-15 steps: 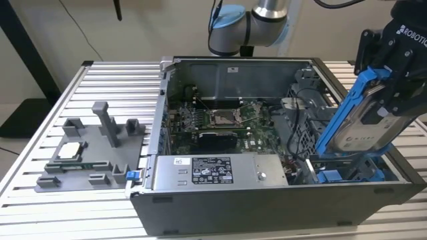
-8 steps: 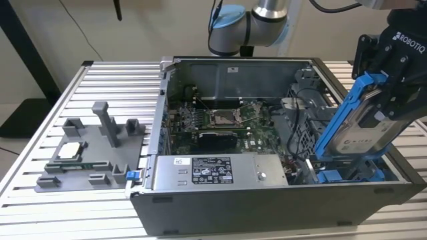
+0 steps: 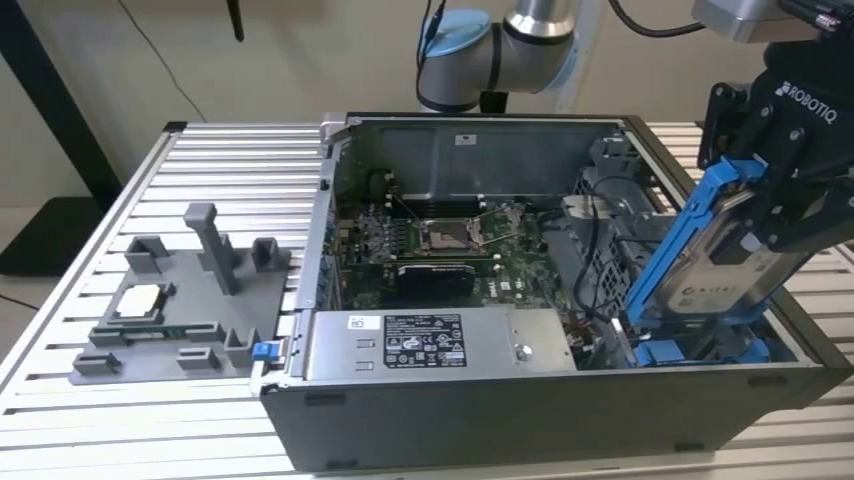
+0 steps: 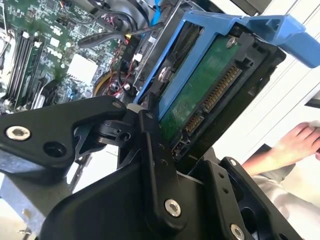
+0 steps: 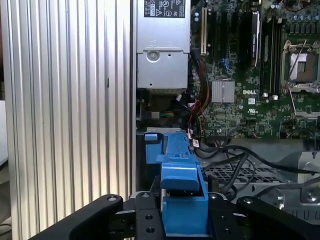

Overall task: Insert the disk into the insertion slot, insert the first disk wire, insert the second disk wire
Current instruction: 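Insert the disk into the insertion slot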

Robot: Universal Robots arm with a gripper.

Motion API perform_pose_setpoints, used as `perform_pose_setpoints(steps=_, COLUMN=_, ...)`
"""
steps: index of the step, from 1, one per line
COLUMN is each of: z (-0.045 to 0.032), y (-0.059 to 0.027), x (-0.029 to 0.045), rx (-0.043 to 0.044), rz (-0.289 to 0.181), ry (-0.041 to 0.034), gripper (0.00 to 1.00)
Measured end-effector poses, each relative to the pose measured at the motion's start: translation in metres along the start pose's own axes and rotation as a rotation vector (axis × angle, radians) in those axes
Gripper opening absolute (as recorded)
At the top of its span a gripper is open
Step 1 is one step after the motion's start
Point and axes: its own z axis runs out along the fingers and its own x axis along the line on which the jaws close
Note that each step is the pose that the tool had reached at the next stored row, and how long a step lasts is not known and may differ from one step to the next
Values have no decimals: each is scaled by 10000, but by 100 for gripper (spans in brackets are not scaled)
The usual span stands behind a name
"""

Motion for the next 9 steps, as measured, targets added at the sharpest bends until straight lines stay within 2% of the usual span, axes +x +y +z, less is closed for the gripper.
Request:
perform_pose_setpoints(steps=4, z=55, y=-9, x=0, rx=-1, rz=0, ry=-35, gripper=0)
perform_pose_setpoints(steps=9, z=101, y=-22, x=0, rx=-3, rz=-1, ry=-168, gripper=0)
